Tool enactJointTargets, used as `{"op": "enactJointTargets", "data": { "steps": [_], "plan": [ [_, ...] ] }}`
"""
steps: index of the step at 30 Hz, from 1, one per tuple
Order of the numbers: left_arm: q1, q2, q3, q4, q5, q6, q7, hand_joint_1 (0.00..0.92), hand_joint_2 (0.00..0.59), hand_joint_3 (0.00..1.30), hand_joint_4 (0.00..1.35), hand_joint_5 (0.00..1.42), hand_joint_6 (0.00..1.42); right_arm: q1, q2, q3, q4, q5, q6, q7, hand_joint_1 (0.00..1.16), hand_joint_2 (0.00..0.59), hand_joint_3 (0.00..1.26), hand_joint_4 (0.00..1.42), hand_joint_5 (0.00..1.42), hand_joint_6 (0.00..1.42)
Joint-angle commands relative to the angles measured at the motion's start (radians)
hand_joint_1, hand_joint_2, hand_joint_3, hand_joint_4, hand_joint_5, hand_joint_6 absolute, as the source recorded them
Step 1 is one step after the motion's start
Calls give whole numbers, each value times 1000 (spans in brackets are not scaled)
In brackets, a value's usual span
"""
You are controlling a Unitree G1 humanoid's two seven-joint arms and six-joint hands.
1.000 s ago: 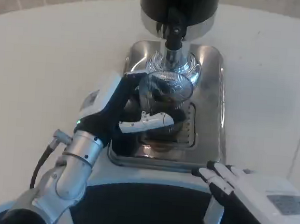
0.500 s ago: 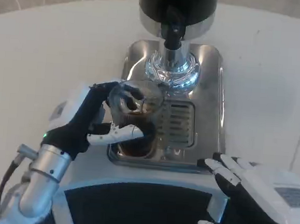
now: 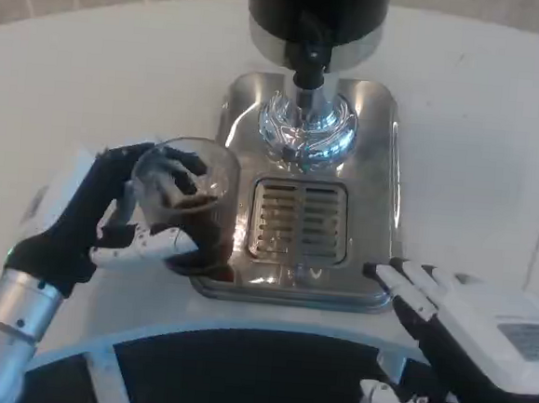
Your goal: Grasp the cup under the faucet to collect the drink, then remove the cup.
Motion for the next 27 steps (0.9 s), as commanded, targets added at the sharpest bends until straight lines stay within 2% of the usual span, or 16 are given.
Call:
{"op": "enactJointTargets", "data": {
  "steps": [1,8,20,27],
  "plan": [
    [58,27,46,-84,-61,-34,-42,588,0,997,1193,1387,1424,-11,-21,16,21,-10,17,-24,241,510,36,0,0,0],
    [146,43,95,-179,-115,-37,-111,592,0,997,1193,1388,1424,-5,-45,61,19,-27,10,-49,214,517,22,0,0,0],
    [280,46,161,-326,-156,-64,-179,587,0,997,1193,1388,1424,27,-21,140,-19,-85,0,-77,202,526,15,0,0,0],
    [336,37,181,-405,-161,-76,-200,586,0,997,1193,1388,1424,39,-20,168,-21,-96,-5,-91,200,530,15,0,0,0]
  ]
}}
